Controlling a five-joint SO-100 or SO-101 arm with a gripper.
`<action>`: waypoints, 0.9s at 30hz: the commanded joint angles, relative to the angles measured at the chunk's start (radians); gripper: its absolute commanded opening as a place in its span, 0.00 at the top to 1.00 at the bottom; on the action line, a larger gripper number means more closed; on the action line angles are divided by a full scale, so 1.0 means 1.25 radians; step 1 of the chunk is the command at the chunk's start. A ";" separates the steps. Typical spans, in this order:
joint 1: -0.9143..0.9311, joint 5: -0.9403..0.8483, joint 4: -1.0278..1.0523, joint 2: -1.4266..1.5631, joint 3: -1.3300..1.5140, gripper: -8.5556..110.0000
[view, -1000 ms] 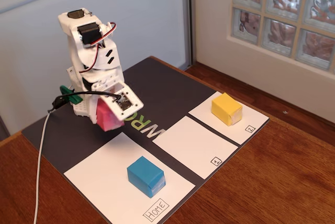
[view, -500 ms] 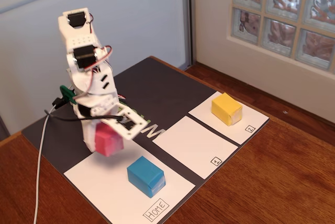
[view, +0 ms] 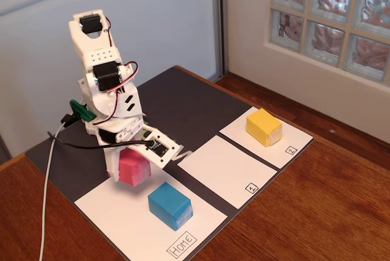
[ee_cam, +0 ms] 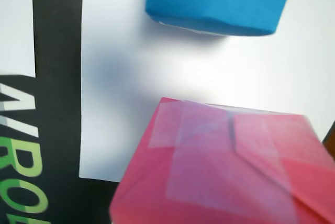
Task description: Move box red to home
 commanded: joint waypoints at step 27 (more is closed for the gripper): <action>0.018 0.579 -0.121 -0.101 0.050 0.93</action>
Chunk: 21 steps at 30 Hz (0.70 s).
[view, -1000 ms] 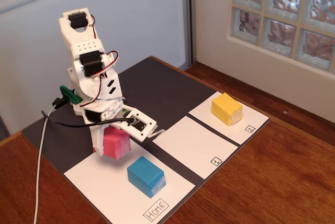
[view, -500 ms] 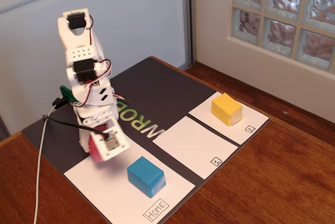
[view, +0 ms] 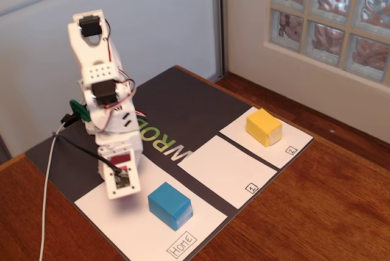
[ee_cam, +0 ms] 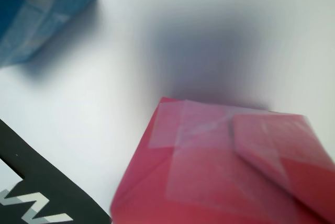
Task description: Move box red to home
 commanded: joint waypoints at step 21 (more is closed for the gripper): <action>-0.036 -0.017 -0.114 -0.118 -0.120 0.93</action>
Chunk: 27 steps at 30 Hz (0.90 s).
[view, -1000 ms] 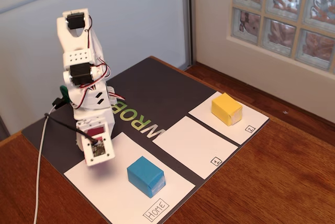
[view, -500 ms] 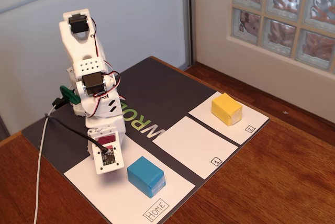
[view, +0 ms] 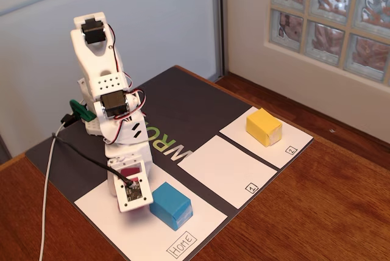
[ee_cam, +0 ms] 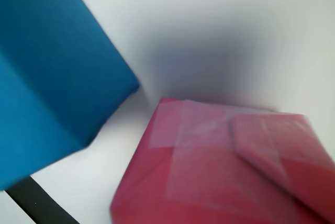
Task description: Move box red to home
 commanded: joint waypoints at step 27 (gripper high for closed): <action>0.059 -0.082 0.012 0.015 0.002 0.93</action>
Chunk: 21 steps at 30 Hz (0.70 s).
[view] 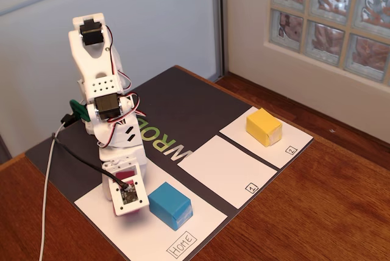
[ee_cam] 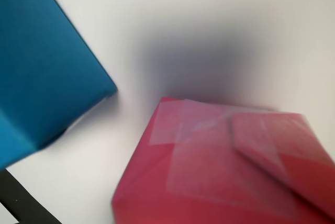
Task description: Move box red to home
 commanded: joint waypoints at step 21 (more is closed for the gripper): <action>0.023 -0.058 -0.033 -0.010 0.018 0.88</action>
